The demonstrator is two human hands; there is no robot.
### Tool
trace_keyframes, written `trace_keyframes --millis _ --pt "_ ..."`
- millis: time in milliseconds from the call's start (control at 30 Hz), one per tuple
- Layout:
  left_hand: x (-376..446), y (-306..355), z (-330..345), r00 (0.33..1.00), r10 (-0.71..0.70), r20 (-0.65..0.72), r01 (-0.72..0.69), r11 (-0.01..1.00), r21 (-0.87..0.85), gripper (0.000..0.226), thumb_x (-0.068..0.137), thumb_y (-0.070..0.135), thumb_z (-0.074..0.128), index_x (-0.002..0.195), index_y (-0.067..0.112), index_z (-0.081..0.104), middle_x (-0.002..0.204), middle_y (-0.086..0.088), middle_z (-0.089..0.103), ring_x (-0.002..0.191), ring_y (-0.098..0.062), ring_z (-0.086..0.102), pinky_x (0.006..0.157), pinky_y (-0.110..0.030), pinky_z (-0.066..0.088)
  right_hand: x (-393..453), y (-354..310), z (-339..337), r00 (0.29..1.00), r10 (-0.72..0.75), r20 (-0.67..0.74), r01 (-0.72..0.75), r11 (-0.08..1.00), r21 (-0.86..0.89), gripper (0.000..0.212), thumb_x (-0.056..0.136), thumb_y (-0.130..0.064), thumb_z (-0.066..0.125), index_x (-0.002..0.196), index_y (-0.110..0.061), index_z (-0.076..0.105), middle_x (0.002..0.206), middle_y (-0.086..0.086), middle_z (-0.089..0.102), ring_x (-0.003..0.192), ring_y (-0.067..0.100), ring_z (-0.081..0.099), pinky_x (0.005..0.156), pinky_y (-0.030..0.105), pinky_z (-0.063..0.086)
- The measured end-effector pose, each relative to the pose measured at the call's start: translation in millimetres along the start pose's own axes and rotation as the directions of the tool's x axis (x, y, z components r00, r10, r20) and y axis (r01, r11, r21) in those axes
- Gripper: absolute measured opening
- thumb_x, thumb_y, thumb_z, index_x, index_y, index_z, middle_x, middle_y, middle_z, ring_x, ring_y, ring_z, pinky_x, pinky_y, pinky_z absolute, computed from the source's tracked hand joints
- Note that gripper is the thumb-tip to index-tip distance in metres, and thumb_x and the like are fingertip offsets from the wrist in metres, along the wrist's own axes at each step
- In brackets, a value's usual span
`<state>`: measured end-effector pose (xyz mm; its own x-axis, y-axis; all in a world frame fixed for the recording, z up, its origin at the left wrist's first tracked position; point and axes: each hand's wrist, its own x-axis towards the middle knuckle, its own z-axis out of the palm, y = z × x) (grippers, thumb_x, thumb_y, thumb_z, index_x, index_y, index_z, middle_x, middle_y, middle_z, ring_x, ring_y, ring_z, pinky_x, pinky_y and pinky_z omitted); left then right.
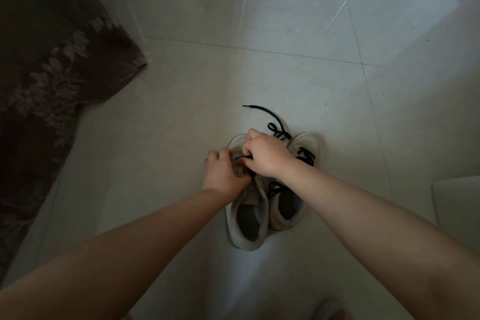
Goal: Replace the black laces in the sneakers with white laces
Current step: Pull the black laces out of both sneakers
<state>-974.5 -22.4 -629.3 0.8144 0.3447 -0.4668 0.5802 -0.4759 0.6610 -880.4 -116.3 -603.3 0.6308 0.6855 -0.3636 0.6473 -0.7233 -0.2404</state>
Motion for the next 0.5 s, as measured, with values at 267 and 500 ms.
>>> trace_keyframes --millis 267,500 --pt "-4.5 -4.3 0.3 0.998 0.057 0.017 -0.056 0.997 -0.051 0.054 0.079 0.021 0.065 0.130 0.015 0.051 0.116 -0.011 0.046 0.111 -0.030 0.050 0.097 -0.031 0.041 -15.8 7.8 11.0 0.978 -0.050 -0.204 0.057 0.998 0.029 0.026 0.095 -0.020 0.051 0.087 0.001 0.063 0.090 0.014 0.056 0.080 0.034 0.058 0.063 0.034 0.036" --pt "-8.3 -0.9 -3.8 0.993 0.118 -0.022 -0.118 0.993 -0.020 0.030 0.084 0.017 0.059 0.112 0.013 0.069 0.104 -0.013 0.060 0.095 -0.027 0.060 0.083 -0.025 0.044 -33.2 14.9 27.9 0.908 0.282 -0.309 -0.180 0.930 0.320 0.029 0.092 -0.023 0.056 0.067 -0.011 0.050 0.071 0.001 0.049 0.065 0.022 0.052 0.063 0.032 0.042"
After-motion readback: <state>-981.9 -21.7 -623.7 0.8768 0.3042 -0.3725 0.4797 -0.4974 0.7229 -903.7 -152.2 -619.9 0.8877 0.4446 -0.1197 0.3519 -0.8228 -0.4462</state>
